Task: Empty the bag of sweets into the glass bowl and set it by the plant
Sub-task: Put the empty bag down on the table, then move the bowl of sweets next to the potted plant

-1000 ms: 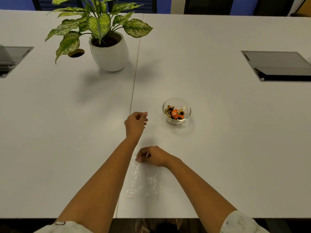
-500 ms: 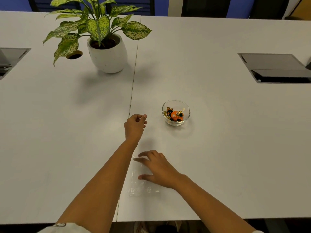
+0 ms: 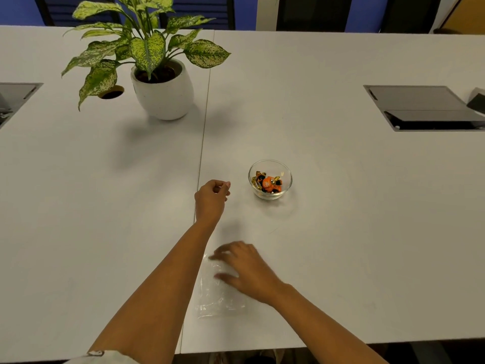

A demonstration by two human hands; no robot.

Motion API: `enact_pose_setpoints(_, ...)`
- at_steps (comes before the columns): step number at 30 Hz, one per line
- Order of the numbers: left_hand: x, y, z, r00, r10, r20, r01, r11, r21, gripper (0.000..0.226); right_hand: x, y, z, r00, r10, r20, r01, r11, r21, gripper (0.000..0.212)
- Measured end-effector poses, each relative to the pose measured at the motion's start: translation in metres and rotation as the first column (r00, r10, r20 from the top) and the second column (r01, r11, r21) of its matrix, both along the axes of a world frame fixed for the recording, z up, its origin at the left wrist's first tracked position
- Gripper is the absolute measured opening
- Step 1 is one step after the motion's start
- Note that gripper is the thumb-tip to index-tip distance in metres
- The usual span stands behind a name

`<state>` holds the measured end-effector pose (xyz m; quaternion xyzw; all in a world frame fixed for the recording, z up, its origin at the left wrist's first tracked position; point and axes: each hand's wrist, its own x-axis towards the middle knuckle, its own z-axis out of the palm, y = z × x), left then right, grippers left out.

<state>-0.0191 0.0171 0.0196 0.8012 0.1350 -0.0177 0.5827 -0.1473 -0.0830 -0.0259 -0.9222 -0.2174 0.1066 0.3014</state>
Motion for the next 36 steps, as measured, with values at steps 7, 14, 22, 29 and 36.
enact_pose_setpoints(7,0.009,-0.002,0.004,0.999,-0.046,-0.015,0.047,0.998,0.038,0.015,0.063,-0.058,0.045,0.883,-0.461,0.085,0.416,0.854,0.313,0.033)
enact_pose_setpoints(14,0.024,-0.017,0.010,0.929,-0.346,-0.133,0.363,0.922,0.132,0.062,0.108,-0.113,0.053,0.779,-0.606,-0.162,0.624,0.776,0.097,0.083)
enact_pose_setpoints(22,0.040,-0.047,0.006,0.834,-0.521,-0.178,0.543,0.834,0.102,0.094,0.128,-0.135,0.036,0.767,-0.547,-0.334,0.592,0.805,0.040,0.112)
enact_pose_setpoints(29,0.054,-0.058,0.000,0.799,-0.549,-0.246,0.567,0.824,-0.001,0.107,0.141,-0.142,0.030,0.792,-0.413,-0.449,0.549,0.804,0.228,0.105)
enact_pose_setpoints(36,0.052,-0.060,-0.008,0.833,-0.525,-0.174,0.530,0.848,-0.020,0.093,0.147,-0.147,0.025,0.787,-0.337,-0.516,0.549,0.764,0.339,0.098)
